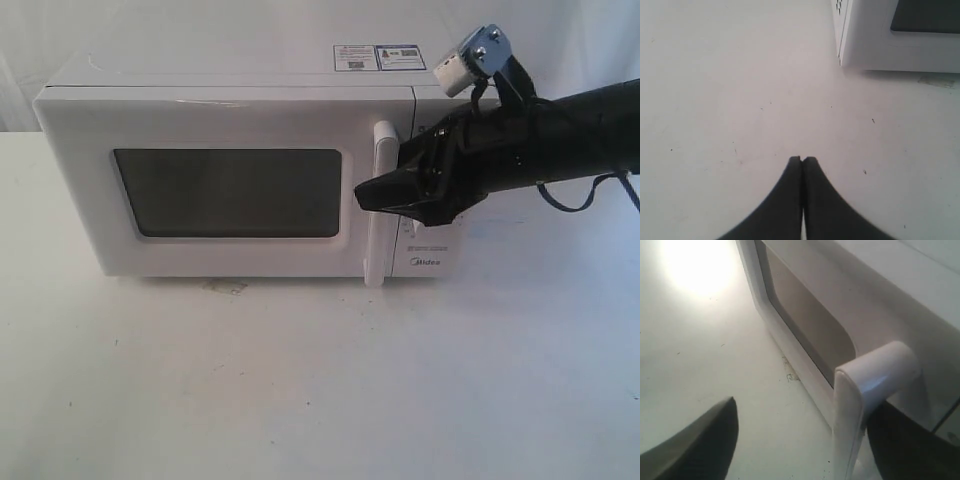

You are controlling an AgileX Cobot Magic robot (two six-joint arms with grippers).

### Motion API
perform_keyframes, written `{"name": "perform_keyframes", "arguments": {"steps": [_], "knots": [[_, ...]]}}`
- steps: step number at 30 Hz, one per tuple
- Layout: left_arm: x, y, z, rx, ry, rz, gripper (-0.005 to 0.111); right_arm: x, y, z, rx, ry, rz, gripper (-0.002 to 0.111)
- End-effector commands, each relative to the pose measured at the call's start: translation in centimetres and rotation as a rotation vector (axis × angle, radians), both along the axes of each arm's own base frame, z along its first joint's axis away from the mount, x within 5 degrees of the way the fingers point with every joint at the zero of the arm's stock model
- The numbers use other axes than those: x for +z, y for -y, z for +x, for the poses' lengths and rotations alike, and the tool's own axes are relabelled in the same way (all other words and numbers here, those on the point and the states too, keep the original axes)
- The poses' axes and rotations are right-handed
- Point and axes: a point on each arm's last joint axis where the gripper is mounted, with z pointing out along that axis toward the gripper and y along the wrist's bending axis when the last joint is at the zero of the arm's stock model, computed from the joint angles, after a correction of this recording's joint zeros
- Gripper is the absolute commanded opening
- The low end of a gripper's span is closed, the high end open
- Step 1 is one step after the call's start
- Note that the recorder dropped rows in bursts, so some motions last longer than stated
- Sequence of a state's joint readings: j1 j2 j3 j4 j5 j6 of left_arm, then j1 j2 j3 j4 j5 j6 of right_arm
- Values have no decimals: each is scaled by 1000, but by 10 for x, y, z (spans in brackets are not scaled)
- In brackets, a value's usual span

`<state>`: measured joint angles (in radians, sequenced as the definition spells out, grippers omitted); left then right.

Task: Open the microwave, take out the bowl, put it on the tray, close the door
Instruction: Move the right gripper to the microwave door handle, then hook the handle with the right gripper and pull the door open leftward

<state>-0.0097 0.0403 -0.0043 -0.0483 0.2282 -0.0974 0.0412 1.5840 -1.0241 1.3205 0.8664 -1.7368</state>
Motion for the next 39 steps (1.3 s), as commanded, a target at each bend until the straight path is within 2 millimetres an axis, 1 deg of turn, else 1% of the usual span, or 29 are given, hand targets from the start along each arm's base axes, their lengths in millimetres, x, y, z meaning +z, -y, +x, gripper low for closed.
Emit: {"name": "perform_keyframes", "arguments": {"steps": [1, 8, 13, 19, 22, 25, 27, 30, 33, 34, 35, 39], "knots": [[-1, 0, 0, 0, -3, -6, 0, 5, 1, 6, -62, 50, 44, 65], [-1, 0, 0, 0, -3, -6, 0, 7, 2, 12, -106, 73, 96, 59], [-1, 0, 0, 0, -3, -6, 0, 0, 3, 20, -139, 77, 108, 54], [-1, 0, 0, 0, -3, -6, 0, 2, 4, 25, -200, 63, 174, 54], [-1, 0, 0, 0, -3, -6, 0, 5, 4, 26, -235, 6, 221, 54], [-1, 0, 0, 0, -3, -6, 0, 6, -1, 23, -192, -14, 247, 52], [-1, 0, 0, 0, -3, -6, 0, 5, -8, 21, -174, -14, 225, 47], [-1, 0, 0, 0, -3, -6, 0, 0, -16, 22, -197, -3, 154, 40], [-1, 0, 0, 0, -3, -6, 0, -4, -22, 21, -199, 15, 84, 36], [-1, 0, 0, 0, -3, -6, 0, -4, -23, 21, -194, 24, 66, 33], [-1, 0, 0, 0, -3, -6, 0, -4, -24, 21, -189, 31, 46, 29], [-1, 0, 0, 0, -3, -6, 0, -4, -24, 22, -171, 58, 15, 6]]}}
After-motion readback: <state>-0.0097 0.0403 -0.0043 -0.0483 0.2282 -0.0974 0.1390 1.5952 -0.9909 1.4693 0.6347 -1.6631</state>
